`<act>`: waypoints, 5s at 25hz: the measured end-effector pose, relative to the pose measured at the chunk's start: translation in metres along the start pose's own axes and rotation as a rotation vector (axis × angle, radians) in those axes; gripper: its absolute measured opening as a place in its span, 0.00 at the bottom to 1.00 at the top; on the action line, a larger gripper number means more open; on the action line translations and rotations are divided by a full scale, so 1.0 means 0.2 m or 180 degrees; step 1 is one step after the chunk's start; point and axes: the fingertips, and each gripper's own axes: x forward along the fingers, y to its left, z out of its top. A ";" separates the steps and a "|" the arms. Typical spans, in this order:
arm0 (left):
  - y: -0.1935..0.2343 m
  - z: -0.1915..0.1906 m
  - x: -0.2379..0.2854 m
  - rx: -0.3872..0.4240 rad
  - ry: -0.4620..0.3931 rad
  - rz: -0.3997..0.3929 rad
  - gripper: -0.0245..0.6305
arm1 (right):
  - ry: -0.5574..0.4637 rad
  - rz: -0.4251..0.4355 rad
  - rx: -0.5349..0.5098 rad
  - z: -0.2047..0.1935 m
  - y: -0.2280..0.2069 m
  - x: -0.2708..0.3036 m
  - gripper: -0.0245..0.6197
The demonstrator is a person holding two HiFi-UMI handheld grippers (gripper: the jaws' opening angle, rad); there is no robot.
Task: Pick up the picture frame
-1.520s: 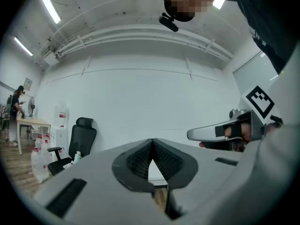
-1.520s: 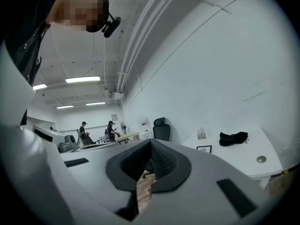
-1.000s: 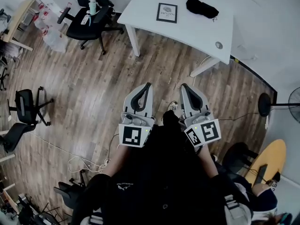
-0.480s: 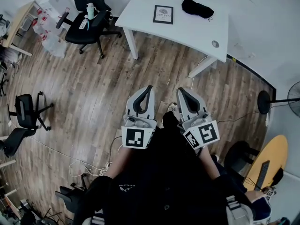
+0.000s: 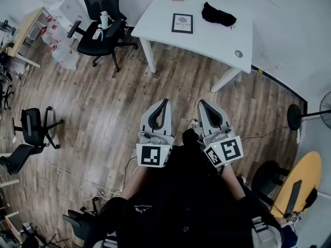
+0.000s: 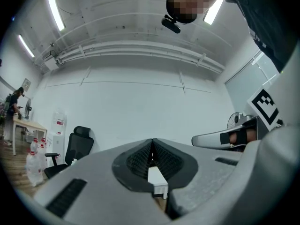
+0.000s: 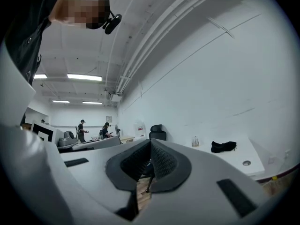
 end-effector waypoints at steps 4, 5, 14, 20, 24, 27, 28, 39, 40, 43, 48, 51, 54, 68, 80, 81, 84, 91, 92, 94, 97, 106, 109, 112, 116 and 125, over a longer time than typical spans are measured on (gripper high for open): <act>0.04 -0.03 0.01 0.0040 0.0076 0.0044 0.05 | 0.0029 -0.0045 0.0008 -0.01 -0.03 0.01 0.04; 0.04 -0.03 0.02 0.0041 0.0087 0.0057 0.05 | 0.0038 -0.0060 0.0017 -0.01 -0.05 0.01 0.04; 0.12 -0.09 0.22 0.0188 0.0187 0.0131 0.05 | -0.0019 -0.0063 0.0151 -0.04 -0.26 0.22 0.04; 0.25 -0.12 0.42 0.0149 0.0239 0.0240 0.05 | -0.0016 0.0041 0.0136 -0.02 -0.38 0.45 0.04; 0.32 -0.14 0.60 0.0198 0.0230 0.0267 0.05 | -0.0008 0.0064 0.0143 0.01 -0.50 0.62 0.04; 0.38 -0.15 0.74 0.0111 0.0260 0.0319 0.05 | 0.0020 0.0105 0.0171 0.02 -0.60 0.74 0.04; 0.39 -0.15 0.78 0.0107 0.0265 0.0332 0.05 | 0.0031 0.0131 0.0195 0.02 -0.63 0.77 0.04; 0.49 -0.19 1.16 0.0070 0.0266 0.0570 0.05 | 0.0081 0.0469 0.0169 0.07 -0.87 1.14 0.04; 0.50 -0.19 1.21 0.0074 0.0252 0.0603 0.05 | 0.0087 0.0485 0.0154 0.08 -0.90 1.17 0.04; 0.51 -0.21 1.34 0.0071 0.0217 0.0668 0.05 | 0.0104 0.0500 0.0124 0.08 -1.02 1.24 0.04; 0.48 -0.26 1.55 0.0082 0.0203 0.0659 0.05 | 0.0113 0.0430 0.0131 0.09 -1.26 1.33 0.04; 0.48 -0.30 1.63 0.0087 0.0242 0.0646 0.05 | 0.0142 0.0384 0.0173 0.08 -1.35 1.38 0.04; 0.49 -0.33 1.71 0.0062 0.0276 0.0647 0.05 | 0.0194 0.0344 0.0204 0.05 -1.42 1.40 0.04; 0.62 -0.42 2.06 -0.0010 0.0350 0.0410 0.05 | 0.0274 -0.0042 0.0297 0.00 -1.69 1.61 0.04; 0.89 -0.46 2.52 -0.0086 0.0336 -0.0027 0.05 | 0.0422 -0.0535 0.0394 -0.04 -1.87 2.00 0.04; 0.92 -0.47 2.56 -0.0089 0.0360 -0.0063 0.05 | 0.0435 -0.0566 0.0399 -0.04 -1.89 2.03 0.04; 0.98 -0.50 2.67 -0.0134 0.0404 -0.0187 0.05 | 0.0472 -0.0686 0.0405 -0.05 -1.93 2.12 0.04; 1.11 -0.63 2.87 -0.0189 0.0557 -0.0459 0.05 | 0.0627 -0.1066 0.0486 -0.14 -2.04 2.27 0.04; 1.13 -0.64 2.90 -0.0213 0.0568 -0.0491 0.05 | 0.0640 -0.1099 0.0483 -0.14 -2.04 2.29 0.04; 1.17 -0.66 2.95 -0.0238 0.0586 -0.0561 0.05 | 0.0658 -0.1163 0.0463 -0.14 -2.06 2.34 0.04; 1.22 -0.69 3.04 -0.0264 0.0609 -0.0681 0.05 | 0.0681 -0.1273 0.0431 -0.14 -2.09 2.42 0.04; 1.38 -0.86 3.15 -0.0403 0.0832 -0.0799 0.05 | 0.0840 -0.1493 0.0469 -0.26 -2.12 2.55 0.04; 1.40 -0.95 3.15 -0.0452 0.0980 -0.0781 0.05 | 0.0952 -0.1542 0.0482 -0.30 -2.13 2.55 0.04; 1.40 -1.02 3.14 -0.0435 0.1079 -0.0795 0.05 | 0.1051 -0.1567 0.0527 -0.36 -2.15 2.55 0.04; 1.39 -1.10 3.14 -0.0392 0.1185 -0.0778 0.05 | 0.1123 -0.1594 0.0604 -0.43 -2.21 2.52 0.04; 1.37 -1.26 3.14 -0.0350 0.1393 -0.0651 0.05 | 0.1412 -0.1458 0.0655 -0.64 -2.35 2.55 0.04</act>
